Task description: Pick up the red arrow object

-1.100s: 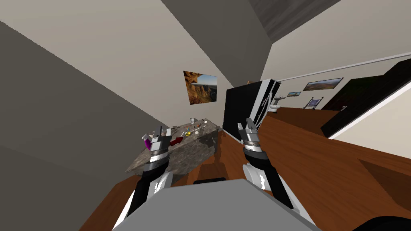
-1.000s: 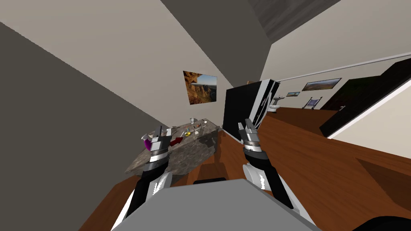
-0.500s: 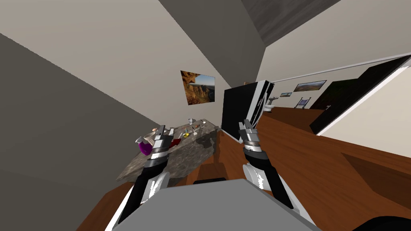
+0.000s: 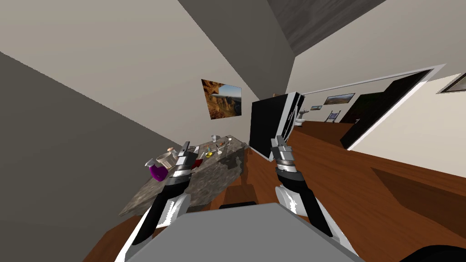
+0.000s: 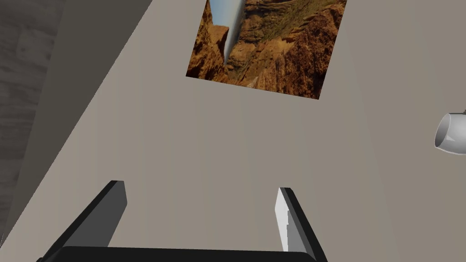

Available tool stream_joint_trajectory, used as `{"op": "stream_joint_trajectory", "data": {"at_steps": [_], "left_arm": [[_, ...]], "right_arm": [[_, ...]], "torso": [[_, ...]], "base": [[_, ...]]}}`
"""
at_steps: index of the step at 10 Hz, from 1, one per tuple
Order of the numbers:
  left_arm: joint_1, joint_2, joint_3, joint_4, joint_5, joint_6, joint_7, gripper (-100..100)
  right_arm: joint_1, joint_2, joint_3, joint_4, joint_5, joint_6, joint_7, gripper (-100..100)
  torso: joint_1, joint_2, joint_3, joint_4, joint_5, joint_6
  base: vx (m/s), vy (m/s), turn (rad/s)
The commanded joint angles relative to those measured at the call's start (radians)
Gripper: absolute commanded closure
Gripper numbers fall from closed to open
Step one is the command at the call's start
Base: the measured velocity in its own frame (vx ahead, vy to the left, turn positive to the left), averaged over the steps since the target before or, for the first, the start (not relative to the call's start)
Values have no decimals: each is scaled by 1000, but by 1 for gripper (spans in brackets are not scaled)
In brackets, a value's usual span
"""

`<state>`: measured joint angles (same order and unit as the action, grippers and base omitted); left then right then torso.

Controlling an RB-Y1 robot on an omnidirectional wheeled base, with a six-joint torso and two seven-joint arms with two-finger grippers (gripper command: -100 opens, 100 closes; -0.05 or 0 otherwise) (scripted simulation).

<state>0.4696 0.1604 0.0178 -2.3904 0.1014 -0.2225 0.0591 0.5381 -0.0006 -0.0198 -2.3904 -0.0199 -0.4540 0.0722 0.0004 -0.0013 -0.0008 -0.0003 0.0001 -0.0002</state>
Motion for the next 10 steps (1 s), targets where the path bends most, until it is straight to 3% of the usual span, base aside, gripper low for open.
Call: {"op": "stream_joint_trajectory", "data": {"at_steps": [1,4,7,9,10], "left_arm": [[-15,24,11,0,34,50,29,-100],[-28,43,19,3,64,116,55,-100],[-55,81,36,11,127,198,112,-100],[-55,81,36,11,127,231,112,-100],[-70,101,44,17,161,273,142,-100]], "right_arm": [[0,0,0,0,0,0,0,0],[0,0,0,0,0,0,0,0],[0,0,0,0,0,0,0,0],[0,0,0,0,0,0,0,0],[0,0,0,0,0,0,0,0]], "torso": [[0,0,0,0,0,0],[0,0,0,0,0,0],[1,0,0,0,0,0],[1,0,0,0,0,0],[0,0,0,0,0,0]], "base": [[17,8,-97],[16,10,-63],[20,14,-81],[12,13,-33],[13,11,-95]]}}
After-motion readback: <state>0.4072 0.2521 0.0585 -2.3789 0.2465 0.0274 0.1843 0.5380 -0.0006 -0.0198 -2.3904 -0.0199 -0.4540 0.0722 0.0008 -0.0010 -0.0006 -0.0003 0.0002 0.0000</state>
